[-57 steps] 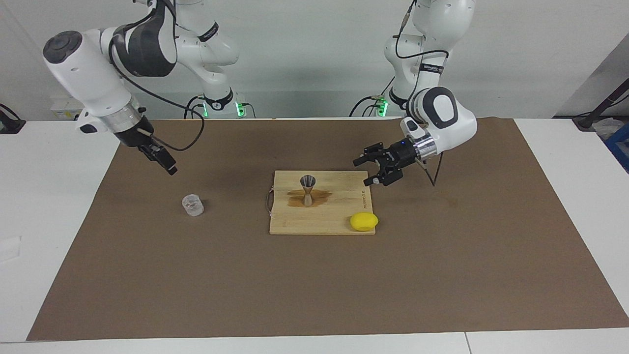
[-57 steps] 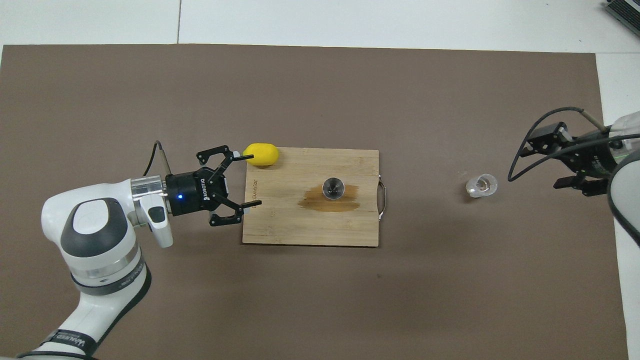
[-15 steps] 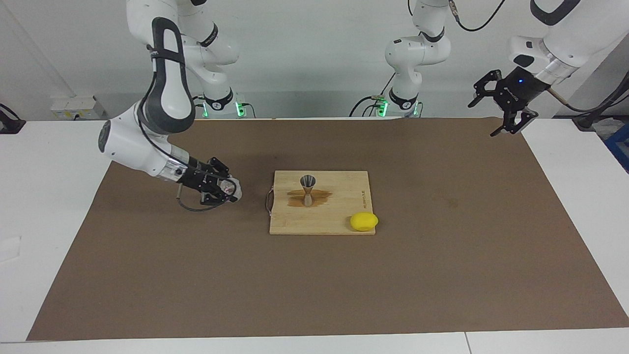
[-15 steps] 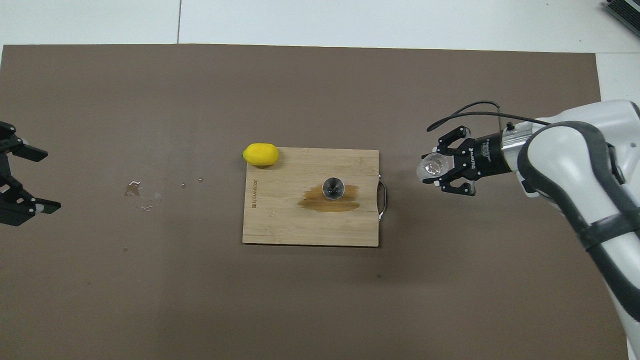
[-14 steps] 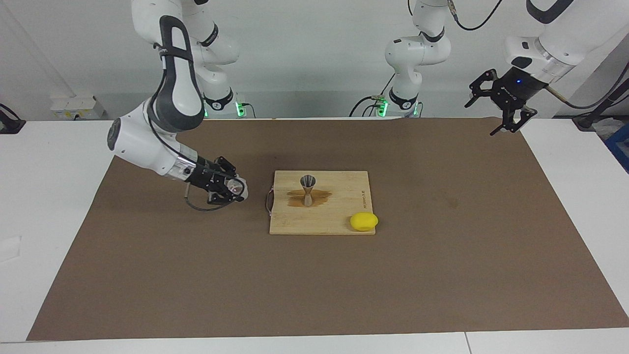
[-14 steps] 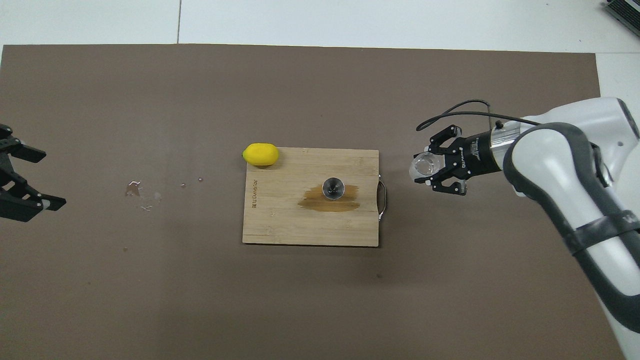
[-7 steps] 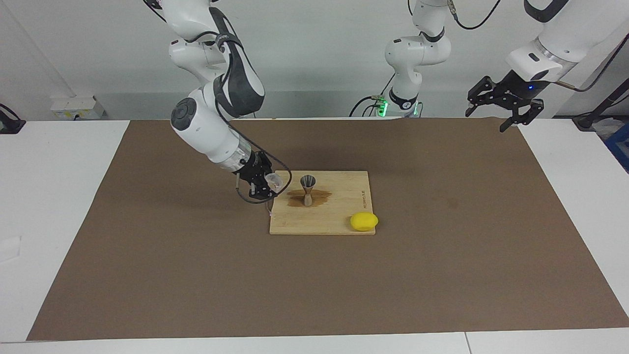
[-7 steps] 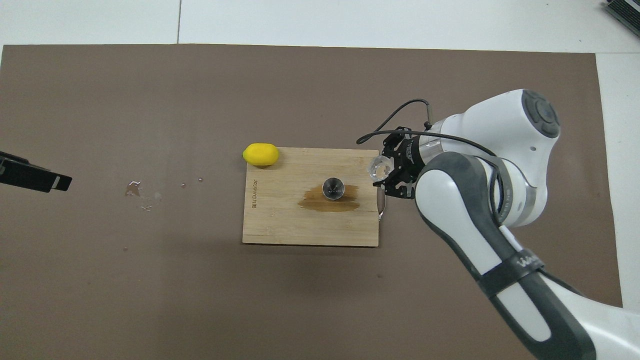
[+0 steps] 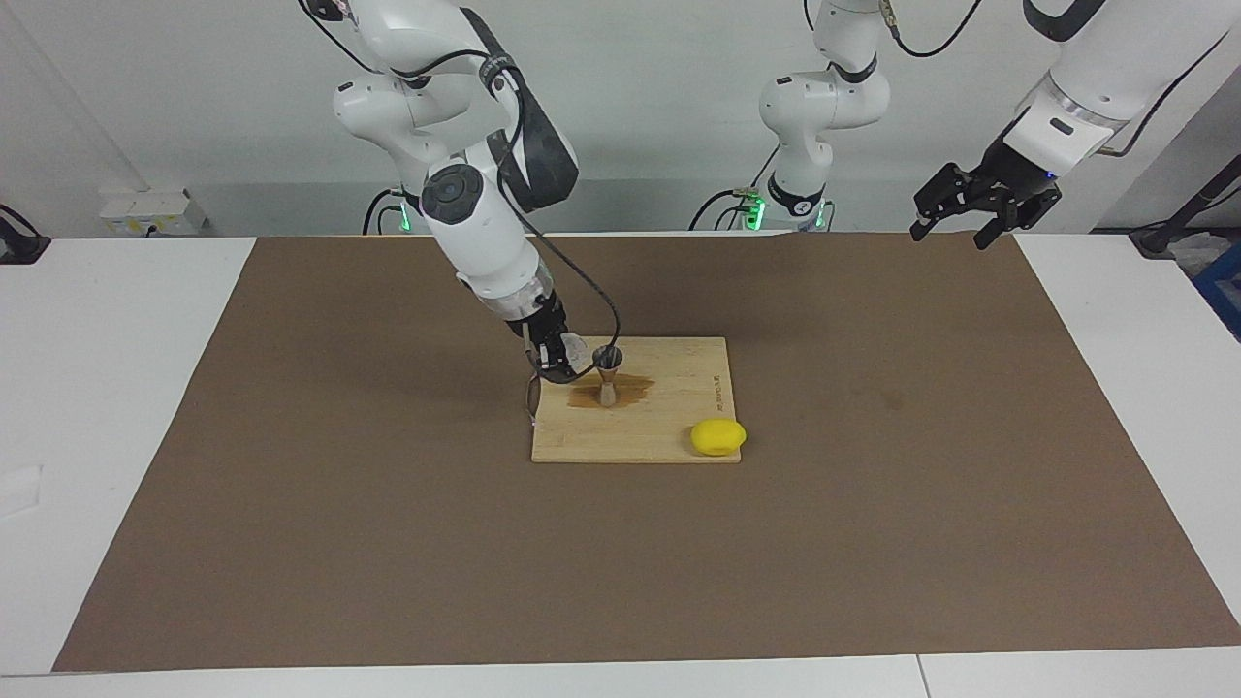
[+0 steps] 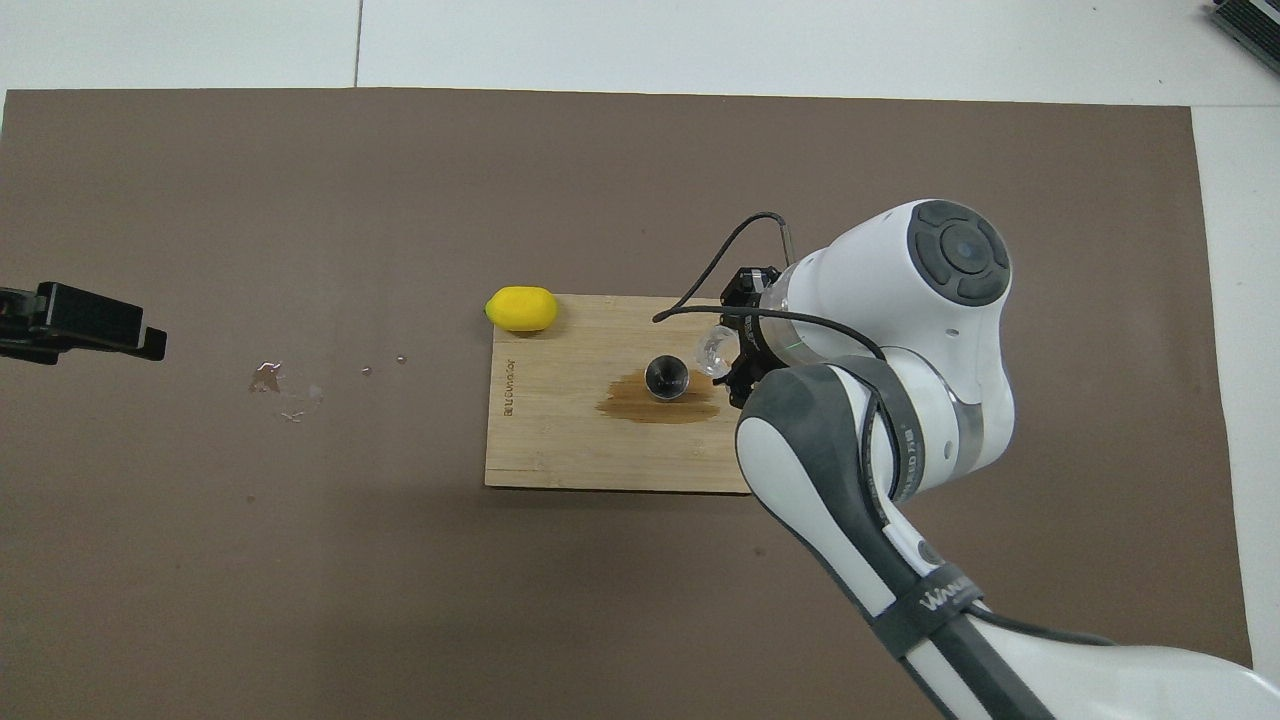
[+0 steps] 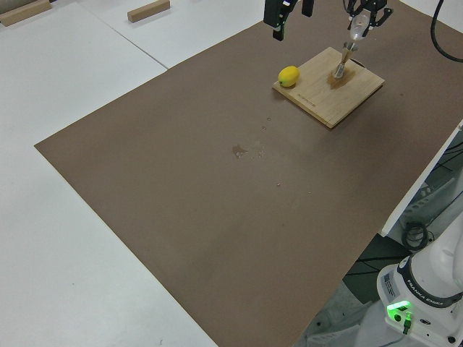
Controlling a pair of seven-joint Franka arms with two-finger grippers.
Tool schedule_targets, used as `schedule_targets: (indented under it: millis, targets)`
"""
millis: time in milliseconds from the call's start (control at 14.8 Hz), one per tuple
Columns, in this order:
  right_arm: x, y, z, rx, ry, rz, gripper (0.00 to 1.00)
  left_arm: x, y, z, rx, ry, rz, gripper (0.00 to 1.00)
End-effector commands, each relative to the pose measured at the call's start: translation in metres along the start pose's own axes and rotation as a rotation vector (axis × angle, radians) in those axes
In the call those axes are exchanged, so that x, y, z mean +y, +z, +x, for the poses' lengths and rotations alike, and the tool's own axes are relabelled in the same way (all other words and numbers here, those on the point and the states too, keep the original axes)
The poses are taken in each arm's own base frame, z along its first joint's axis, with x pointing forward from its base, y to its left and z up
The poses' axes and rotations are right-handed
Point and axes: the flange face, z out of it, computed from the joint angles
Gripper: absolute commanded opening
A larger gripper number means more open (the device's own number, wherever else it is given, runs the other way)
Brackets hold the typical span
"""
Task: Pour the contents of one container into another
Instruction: 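Carry the glass with the right gripper over the metal cup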
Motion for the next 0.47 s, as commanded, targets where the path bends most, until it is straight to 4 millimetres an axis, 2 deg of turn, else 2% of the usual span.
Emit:
schedule_targets:
  millis: [0,203,271,406]
  targets:
    - [-0.002,0.003,-0.013,0.077,-0.030,0.029,0.00,0.002,0.003,-0.013,-0.015,-0.023,0.023,1.00]
    - [0.002,0.002,-0.028,0.142,-0.093,0.053,0.00,0.000,0.002,-0.014,-0.012,-0.025,0.023,1.00]
    - [0.008,0.005,-0.040,0.168,-0.133,0.057,0.00,0.001,0.003,-0.014,-0.015,-0.022,0.023,1.00]
    - [0.012,0.008,-0.043,0.214,-0.170,0.060,0.00,0.002,0.002,-0.014,-0.012,-0.020,0.023,1.00]
